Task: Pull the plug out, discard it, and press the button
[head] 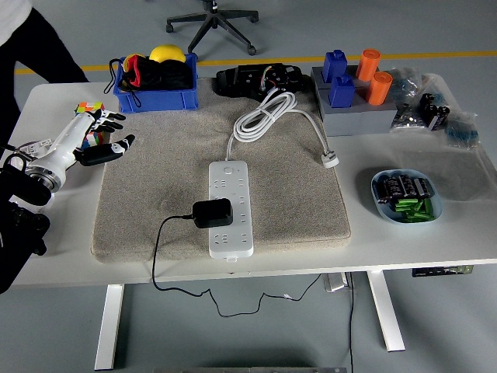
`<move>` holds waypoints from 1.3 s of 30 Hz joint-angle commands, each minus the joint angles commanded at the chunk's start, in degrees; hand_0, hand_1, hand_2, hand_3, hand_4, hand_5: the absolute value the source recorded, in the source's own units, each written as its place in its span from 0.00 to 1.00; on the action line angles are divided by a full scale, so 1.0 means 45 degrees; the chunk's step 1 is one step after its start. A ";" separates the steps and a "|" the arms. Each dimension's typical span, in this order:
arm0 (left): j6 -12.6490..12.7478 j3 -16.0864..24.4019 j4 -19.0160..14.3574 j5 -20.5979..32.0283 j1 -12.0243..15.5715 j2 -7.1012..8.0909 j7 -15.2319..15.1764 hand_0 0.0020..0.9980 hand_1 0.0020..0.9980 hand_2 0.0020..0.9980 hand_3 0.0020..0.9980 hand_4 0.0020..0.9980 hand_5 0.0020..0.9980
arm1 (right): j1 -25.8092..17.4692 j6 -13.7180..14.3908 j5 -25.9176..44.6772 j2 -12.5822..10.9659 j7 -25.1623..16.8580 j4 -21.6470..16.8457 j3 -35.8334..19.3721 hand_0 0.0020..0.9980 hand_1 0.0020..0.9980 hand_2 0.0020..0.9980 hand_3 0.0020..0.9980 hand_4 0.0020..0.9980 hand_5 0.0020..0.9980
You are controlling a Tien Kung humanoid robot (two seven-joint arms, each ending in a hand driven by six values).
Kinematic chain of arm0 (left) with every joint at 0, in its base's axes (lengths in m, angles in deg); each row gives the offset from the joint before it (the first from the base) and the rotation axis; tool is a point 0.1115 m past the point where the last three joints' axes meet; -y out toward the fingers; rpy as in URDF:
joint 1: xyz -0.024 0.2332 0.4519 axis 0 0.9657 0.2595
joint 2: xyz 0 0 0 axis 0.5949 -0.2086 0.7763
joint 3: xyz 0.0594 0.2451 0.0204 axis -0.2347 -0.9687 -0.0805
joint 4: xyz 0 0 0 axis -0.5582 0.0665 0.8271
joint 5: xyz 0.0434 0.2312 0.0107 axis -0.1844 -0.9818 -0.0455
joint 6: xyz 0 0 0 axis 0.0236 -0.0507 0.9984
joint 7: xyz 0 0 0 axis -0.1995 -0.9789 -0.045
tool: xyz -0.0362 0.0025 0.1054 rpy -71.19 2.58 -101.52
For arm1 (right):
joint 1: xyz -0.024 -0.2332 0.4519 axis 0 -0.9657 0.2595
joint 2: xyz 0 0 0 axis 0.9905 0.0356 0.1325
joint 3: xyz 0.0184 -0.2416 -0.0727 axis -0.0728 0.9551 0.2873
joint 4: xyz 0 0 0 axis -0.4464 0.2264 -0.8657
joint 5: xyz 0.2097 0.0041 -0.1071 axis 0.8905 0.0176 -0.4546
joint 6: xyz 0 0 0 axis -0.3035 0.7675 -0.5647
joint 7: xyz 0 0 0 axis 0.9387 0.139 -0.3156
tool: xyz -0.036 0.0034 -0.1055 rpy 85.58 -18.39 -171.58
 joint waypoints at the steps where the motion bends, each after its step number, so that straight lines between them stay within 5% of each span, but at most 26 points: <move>1: -0.0018 -0.0129 -0.0077 0.0001 -0.0007 0.0052 0.0016 0.79 0.75 0.71 0.76 0.78 0.32 | -0.0002 -0.0004 0.0001 -0.0003 0.0004 0.0002 0.0001 0.75 0.67 0.66 0.62 0.67 0.51; 4: -0.0051 -0.0607 -0.0436 -0.0013 -0.0021 0.0258 0.0009 0.79 0.75 0.71 0.76 0.78 0.32 | -0.0023 -0.0017 0.0002 -0.0004 0.0014 0.0011 0.0008 0.75 0.67 0.66 0.62 0.67 0.51; 5: -0.0052 -0.0759 -0.0567 -0.0013 -0.0018 0.0315 -0.0013 0.80 0.80 0.75 0.80 0.91 0.30 | -0.0030 -0.0020 0.0009 -0.0004 0.0014 0.0015 0.0011 0.75 0.67 0.66 0.62 0.67 0.51; 15: -0.0409 -0.2661 -0.1978 0.0030 -0.0220 0.0687 0.0146 0.83 0.84 0.81 0.83 0.94 0.30 | -0.0007 -0.0054 0.0024 0.0067 -0.0023 0.0009 -0.0020 0.75 0.67 0.66 0.62 0.67 0.51; 28: -0.0583 -0.4960 -0.1650 -0.0065 -0.0987 0.0280 0.0497 0.80 0.81 0.77 0.81 0.95 0.28 | 0.0019 -0.0052 0.0070 0.0077 -0.0043 0.0018 0.0003 0.75 0.67 0.66 0.62 0.67 0.51; 30: -0.0595 -0.5247 -0.1564 -0.0060 -0.1123 0.0194 0.0524 0.77 0.75 0.73 0.80 0.94 0.20 | 0.0022 -0.0060 0.0073 0.0075 -0.0041 0.0024 0.0012 0.75 0.67 0.66 0.62 0.67 0.51; 39: -0.0456 -0.5829 -0.1402 -0.0004 -0.1460 -0.0070 0.0529 0.75 0.71 0.68 0.79 0.94 0.18 | 0.0044 -0.0065 0.0104 0.0050 -0.0042 0.0021 -0.0006 0.75 0.67 0.66 0.62 0.67 0.51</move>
